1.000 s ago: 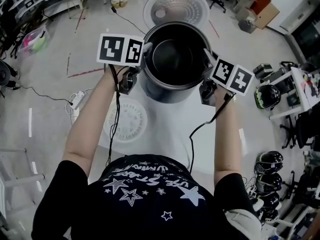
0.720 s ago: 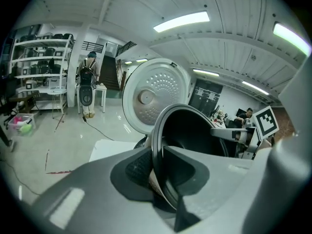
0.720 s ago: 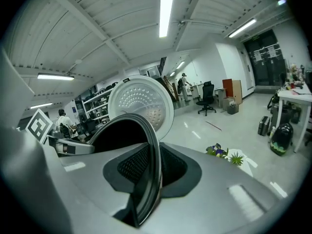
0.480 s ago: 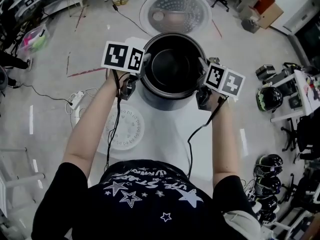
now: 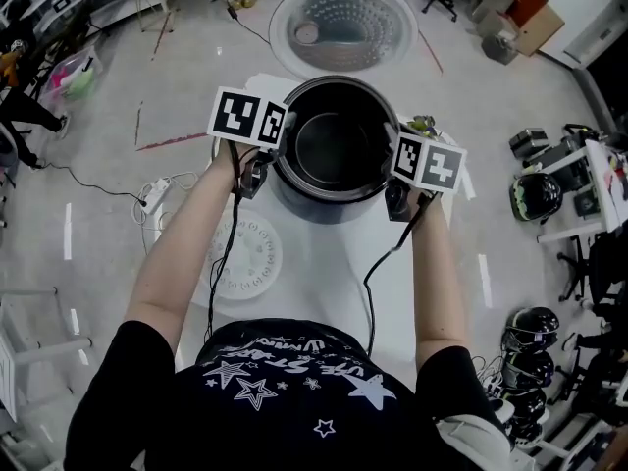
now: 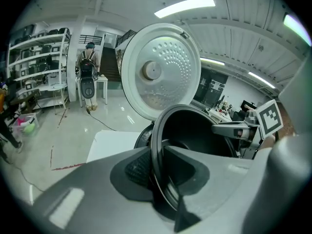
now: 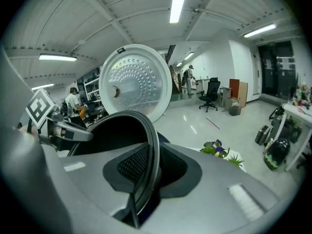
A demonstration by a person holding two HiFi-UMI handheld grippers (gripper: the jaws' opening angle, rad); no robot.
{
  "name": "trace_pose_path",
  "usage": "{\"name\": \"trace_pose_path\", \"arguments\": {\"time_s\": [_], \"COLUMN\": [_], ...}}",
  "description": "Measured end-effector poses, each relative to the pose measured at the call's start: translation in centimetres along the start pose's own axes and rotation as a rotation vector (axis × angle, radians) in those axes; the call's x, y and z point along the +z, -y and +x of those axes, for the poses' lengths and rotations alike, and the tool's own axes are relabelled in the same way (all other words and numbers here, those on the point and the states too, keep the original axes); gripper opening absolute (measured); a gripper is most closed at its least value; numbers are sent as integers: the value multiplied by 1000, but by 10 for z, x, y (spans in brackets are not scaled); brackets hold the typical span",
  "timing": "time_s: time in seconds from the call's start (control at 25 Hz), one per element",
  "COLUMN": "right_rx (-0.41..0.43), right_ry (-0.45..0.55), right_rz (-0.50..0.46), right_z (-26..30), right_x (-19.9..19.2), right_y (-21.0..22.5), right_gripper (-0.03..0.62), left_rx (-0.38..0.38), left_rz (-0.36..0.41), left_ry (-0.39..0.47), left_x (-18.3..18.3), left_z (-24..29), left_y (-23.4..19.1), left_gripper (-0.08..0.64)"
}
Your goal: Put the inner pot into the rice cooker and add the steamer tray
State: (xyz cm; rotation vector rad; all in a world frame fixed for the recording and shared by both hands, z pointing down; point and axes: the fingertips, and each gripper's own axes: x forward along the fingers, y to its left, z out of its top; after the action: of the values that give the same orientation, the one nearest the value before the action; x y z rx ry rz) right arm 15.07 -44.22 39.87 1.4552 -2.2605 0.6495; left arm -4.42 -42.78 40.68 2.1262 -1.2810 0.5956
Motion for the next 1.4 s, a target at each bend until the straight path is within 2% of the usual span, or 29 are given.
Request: {"name": "trace_pose_path", "arguments": {"time_s": [0.2,0.48,0.68,0.76,0.88,0.96,1.04,1.16,1.4], "right_rx": [-34,-61,-84,-78,-67,-41,-20,-18,23], "right_ry": [-29,-50,-60,-54,-45,-37,-24,3,82], "right_rz": [-77,-86,-105,-101,-95,-88,-86,-99,-93], "right_z": [9,21,22,21,19,18,14,4,-25], "right_x": [-8,-15,-21,-20,-19,-18,-17,-11,2], "right_y": [4,7,10,9,9,5,-1,-9,-32], "right_gripper": [95,103,108,108,118,172,230,272,285], "left_rx": [24,87,178,204,190,184,203,231,246], "left_rz": [36,119,269,293,328,360,379,352,294], "left_ry": [-55,-91,-96,-101,-59,-40,-16,26,177], "left_x": [-10,-13,-17,-20,-12,-10,-7,-5,1], "left_z": [12,20,24,23,25,24,19,2,-58], "left_y": [-5,-12,-14,-18,-13,-9,-12,-19,-16], "left_gripper": [84,104,118,118,121,131,186,229,222]}}
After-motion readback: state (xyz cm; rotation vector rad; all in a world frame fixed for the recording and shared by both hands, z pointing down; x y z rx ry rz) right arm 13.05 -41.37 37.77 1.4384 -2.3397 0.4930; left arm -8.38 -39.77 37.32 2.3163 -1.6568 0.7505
